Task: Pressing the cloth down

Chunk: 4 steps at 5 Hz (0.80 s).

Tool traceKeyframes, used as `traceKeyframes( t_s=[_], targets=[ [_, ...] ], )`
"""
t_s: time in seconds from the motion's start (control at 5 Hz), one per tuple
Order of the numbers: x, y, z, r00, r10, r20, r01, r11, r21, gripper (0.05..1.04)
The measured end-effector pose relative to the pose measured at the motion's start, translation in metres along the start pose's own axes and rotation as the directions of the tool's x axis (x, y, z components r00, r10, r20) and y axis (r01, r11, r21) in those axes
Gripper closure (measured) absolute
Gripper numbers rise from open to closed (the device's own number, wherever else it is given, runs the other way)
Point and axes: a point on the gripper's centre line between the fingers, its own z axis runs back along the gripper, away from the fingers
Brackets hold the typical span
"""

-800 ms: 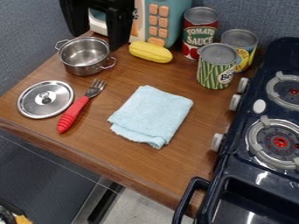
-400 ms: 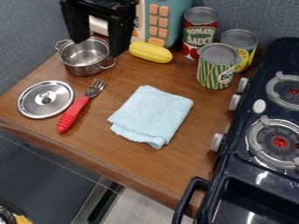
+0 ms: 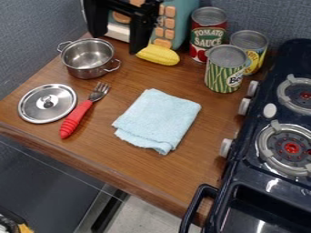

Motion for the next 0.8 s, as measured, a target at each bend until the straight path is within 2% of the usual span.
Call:
traceKeyframes(
  t_s=[0.4, 0.6, 0.8],
  targets=[
    [0.023, -0.018, -0.016, 0.999, 0.030, -0.010, -0.030, 1.000, 0.000, 0.083],
    [0.028, -0.028, -0.019, 0.999, 0.030, 0.015, -0.030, 1.000, -0.002, 0.083],
    [0.032, -0.032, -0.039, 0.999, 0.044, 0.007, -0.044, 0.999, -0.006, 0.083]
  ],
)
